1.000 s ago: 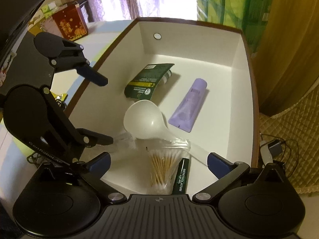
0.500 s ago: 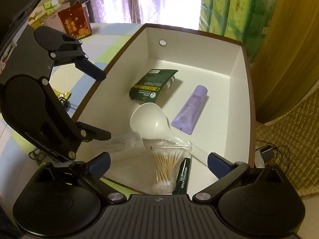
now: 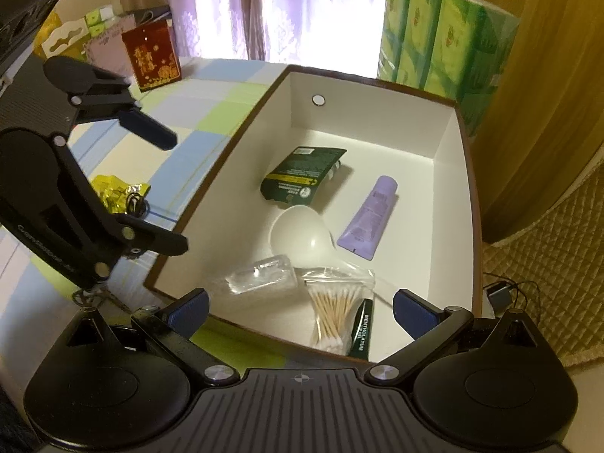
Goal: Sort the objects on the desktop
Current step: 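Withdraw both tools from the box back over the remaining table items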
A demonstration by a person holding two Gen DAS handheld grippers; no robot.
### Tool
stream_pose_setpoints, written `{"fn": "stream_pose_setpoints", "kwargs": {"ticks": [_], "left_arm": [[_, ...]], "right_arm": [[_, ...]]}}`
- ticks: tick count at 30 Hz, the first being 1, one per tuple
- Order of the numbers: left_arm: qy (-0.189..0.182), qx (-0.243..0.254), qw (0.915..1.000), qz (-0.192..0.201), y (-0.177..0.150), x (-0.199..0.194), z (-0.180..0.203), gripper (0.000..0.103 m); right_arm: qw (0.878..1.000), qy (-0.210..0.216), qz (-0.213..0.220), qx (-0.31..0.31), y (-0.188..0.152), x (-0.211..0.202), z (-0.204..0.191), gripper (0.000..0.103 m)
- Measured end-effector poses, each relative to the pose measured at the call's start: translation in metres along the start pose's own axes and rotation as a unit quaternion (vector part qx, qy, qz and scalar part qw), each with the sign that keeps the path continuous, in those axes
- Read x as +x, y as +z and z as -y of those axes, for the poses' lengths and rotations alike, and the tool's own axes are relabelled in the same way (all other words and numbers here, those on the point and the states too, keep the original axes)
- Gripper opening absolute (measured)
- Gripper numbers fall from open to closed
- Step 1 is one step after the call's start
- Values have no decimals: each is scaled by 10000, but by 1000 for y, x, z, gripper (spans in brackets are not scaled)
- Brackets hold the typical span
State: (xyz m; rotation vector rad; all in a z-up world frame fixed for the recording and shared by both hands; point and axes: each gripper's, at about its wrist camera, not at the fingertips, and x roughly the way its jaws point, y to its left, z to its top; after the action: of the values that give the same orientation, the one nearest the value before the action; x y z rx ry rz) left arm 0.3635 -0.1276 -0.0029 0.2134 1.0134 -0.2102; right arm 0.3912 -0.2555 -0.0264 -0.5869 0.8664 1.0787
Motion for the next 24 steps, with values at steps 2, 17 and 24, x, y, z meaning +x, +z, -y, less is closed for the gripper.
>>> {"fn": "stream_pose_setpoints", "kwargs": {"ticks": [2,17,24], "left_arm": [[-5,-63,10000,66,-7,-9,-2,91],[250,-656,9961,527,-82,-77,-23,99],[294,-1146,9912,590,-117,-95,-40,99]], "right_arm": [[10000,-24,75,27,-1,-6,-5,101],[9947,-671,639,452,-25,-31,-48,101],[9872,-950,988,820,-35,-42,-64,101]]}}
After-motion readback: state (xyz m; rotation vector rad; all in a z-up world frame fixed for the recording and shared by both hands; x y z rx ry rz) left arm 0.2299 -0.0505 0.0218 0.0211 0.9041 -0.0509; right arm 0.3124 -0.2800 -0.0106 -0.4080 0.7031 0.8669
